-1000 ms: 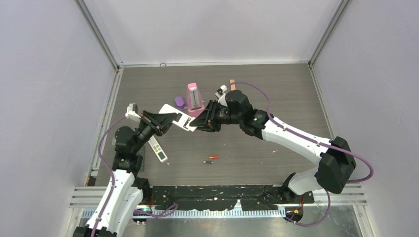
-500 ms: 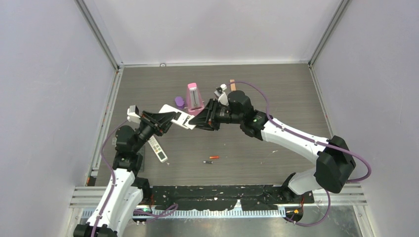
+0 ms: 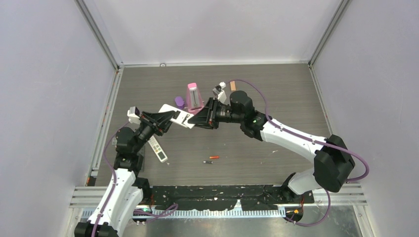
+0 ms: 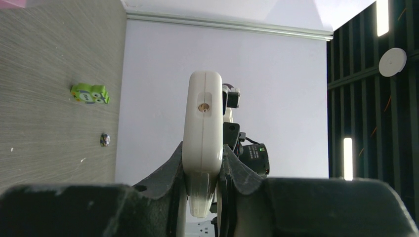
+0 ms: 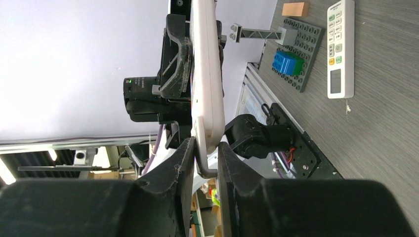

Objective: Load the batteries into the remote control

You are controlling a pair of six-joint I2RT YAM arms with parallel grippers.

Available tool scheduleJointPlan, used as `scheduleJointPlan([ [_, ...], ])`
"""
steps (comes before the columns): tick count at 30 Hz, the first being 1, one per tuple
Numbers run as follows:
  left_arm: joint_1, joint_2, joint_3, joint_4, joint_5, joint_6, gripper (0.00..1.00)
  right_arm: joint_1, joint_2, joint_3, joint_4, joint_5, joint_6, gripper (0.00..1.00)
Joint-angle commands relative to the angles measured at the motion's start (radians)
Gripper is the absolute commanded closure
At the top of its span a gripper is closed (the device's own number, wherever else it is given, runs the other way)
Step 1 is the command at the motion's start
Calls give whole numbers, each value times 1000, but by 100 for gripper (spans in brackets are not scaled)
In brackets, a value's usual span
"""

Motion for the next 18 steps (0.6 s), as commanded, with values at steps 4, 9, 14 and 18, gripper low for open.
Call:
scheduleJointPlan([
  [4, -13, -11, 57, 125, 106, -50, 100, 19, 44, 50, -69, 1, -136, 73],
  [9, -13, -13, 82, 71, 135, -28, 100, 23, 63, 115, -178, 14, -246, 72],
  [14, -13, 0, 113, 6, 188, 28, 100, 22, 73, 138, -213, 11, -285, 71],
  [18, -13, 17, 137, -23, 244, 89, 100, 22, 82, 135, -217, 8, -279, 70],
])
